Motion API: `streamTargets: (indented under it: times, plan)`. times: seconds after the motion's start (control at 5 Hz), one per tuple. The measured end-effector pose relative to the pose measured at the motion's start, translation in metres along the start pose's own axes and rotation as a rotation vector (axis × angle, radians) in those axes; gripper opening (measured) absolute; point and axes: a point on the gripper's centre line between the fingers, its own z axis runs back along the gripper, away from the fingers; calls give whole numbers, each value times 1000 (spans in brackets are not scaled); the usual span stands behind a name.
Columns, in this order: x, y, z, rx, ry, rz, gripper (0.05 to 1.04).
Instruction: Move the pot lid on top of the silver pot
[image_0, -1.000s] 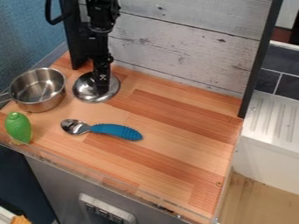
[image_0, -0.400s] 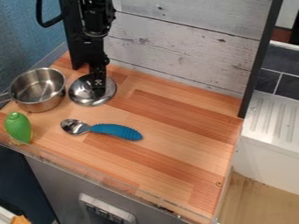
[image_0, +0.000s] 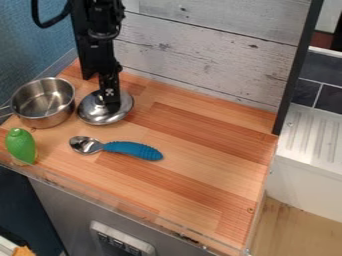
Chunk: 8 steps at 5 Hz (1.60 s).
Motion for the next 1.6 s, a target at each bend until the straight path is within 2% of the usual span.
streamTargets:
  times: [0.2,0.4,0.6,0.8,1.0,1.2,1.4,1.6]
  plan:
    - [2,2,19,-25,44,-6,270]
    - [18,6,35,-46,81,14,270]
    - [42,5,54,-105,93,54,270]
    - [76,1,63,-149,50,145,270]
    - [101,-8,62,-179,20,228,270]
    - [120,-17,44,-171,-27,287,269]
    - [124,-21,35,-187,-61,285,269]
    - [121,-18,25,-165,-60,265,270]
